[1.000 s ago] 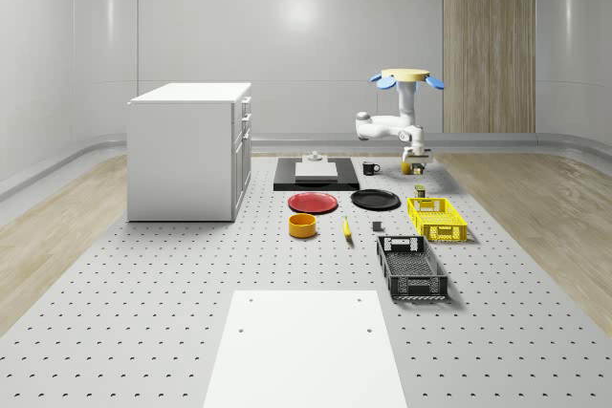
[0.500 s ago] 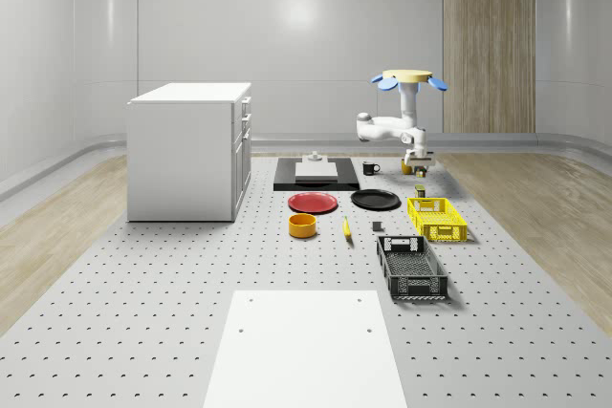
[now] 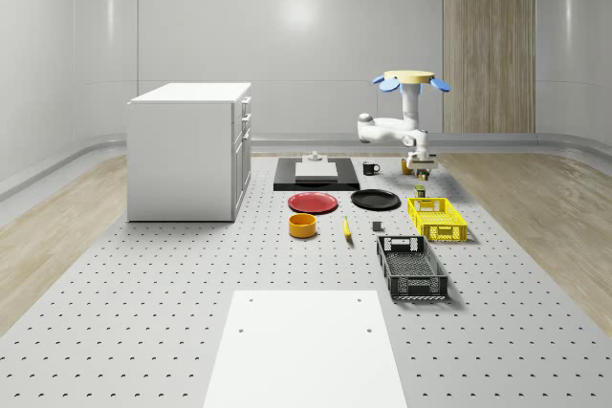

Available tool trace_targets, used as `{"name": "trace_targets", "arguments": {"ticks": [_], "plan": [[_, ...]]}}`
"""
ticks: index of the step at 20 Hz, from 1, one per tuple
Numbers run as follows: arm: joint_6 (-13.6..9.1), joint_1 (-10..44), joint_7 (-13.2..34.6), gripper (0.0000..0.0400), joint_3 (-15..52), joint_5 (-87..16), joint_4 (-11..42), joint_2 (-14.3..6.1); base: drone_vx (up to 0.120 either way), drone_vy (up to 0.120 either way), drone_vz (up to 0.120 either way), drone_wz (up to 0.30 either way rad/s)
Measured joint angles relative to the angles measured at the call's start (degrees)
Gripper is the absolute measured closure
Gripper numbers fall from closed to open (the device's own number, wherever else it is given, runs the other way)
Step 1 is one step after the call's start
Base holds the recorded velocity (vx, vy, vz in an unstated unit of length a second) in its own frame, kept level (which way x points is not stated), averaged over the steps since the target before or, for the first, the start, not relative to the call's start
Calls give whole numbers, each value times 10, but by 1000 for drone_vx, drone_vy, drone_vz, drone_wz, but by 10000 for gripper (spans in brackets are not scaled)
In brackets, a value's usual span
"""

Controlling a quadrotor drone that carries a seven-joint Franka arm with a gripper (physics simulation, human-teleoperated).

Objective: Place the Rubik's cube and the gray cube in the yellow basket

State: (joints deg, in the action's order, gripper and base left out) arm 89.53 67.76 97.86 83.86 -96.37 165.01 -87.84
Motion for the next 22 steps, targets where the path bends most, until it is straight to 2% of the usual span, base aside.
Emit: {"name": "trace_targets", "arguments": {"ticks": [15, 18, 22], "plan": [[11, 1, 1, 75, 2, 5, 0, -12, 120, 0, 0, 0], [13, 2, 1, 75, 2, 6, 0, -14, 120, -107, 0, 0], [16, 2, 1, 75, 2, 7, 0, -17, 120, -10, 0, 0]]}}
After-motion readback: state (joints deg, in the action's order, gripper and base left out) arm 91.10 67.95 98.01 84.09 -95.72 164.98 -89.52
